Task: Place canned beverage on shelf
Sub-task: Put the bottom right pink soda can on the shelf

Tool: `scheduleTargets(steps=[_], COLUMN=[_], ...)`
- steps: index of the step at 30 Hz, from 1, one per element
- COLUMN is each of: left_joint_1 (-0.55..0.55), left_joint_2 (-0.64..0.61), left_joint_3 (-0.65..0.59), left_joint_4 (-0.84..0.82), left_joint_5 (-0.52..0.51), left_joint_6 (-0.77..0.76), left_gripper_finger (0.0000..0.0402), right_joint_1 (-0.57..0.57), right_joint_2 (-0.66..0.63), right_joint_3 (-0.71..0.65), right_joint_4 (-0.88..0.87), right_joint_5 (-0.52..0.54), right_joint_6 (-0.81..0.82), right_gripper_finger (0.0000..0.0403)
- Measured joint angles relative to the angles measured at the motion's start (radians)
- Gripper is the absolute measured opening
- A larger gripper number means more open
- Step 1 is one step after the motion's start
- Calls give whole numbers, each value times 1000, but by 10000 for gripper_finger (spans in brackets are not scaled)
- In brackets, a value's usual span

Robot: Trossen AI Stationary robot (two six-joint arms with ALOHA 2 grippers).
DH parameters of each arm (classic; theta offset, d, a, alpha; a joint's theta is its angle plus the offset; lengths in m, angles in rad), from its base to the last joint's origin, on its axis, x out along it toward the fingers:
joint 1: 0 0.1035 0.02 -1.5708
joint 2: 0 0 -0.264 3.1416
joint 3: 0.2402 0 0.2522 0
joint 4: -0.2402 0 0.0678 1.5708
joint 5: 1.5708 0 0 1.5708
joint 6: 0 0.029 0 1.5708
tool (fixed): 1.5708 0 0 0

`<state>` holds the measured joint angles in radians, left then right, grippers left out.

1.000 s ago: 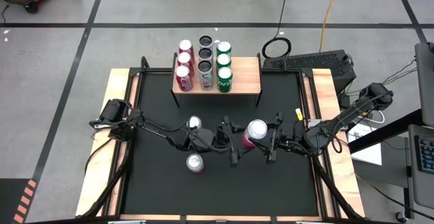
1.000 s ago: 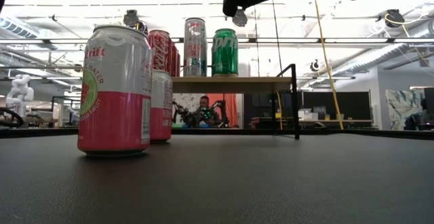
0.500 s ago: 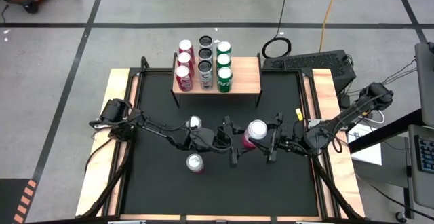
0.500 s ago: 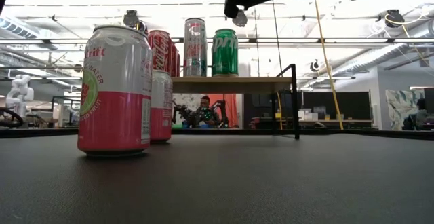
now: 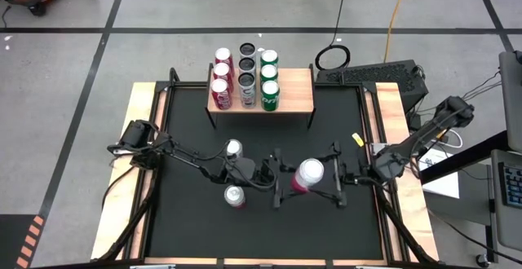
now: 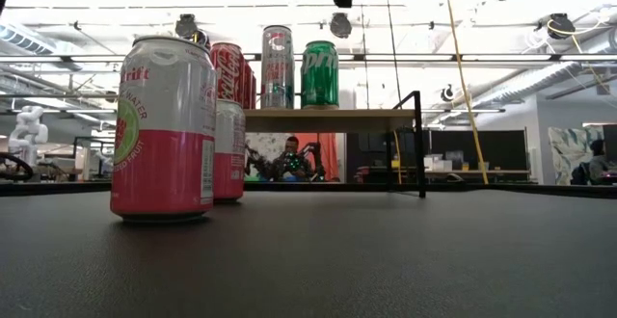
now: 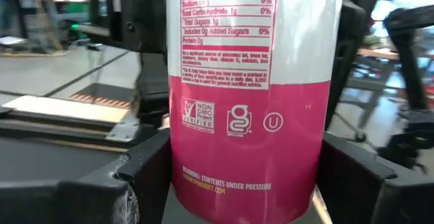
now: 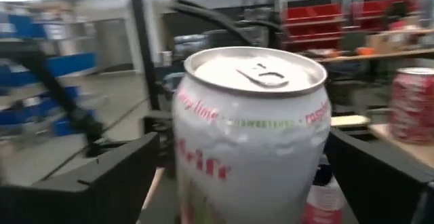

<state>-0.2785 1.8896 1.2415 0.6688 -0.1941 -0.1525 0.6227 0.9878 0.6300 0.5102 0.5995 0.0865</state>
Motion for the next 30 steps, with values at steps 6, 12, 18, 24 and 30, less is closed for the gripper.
scheduleTargets(steps=[6, 12, 18, 24, 30], left_joint_1=[-5, 5, 20, 32, 43], left_joint_2=[0, 0, 37, 77, 84], left_joint_3=[0, 0, 0, 0, 0], left_joint_4=[60, 74, 181, 225, 230], left_joint_5=[111, 149, 252, 284, 300], left_joint_6=[5, 8, 9, 3, 2], left_gripper_finger=[290, 290, 290, 290, 290], right_joint_1=[1, -5, -27, -33, -34], right_joint_2=[-64, -83, -73, -69, -67], right_joint_3=[0, 0, -1, -1, -1], right_joint_4=[-29, -16, 15, 32, 28], right_joint_5=[-201, -211, -215, -239, -239], right_joint_6=[-1, -22, -27, -28, -50], right_gripper_finger=[397, 399, 399, 399, 399])
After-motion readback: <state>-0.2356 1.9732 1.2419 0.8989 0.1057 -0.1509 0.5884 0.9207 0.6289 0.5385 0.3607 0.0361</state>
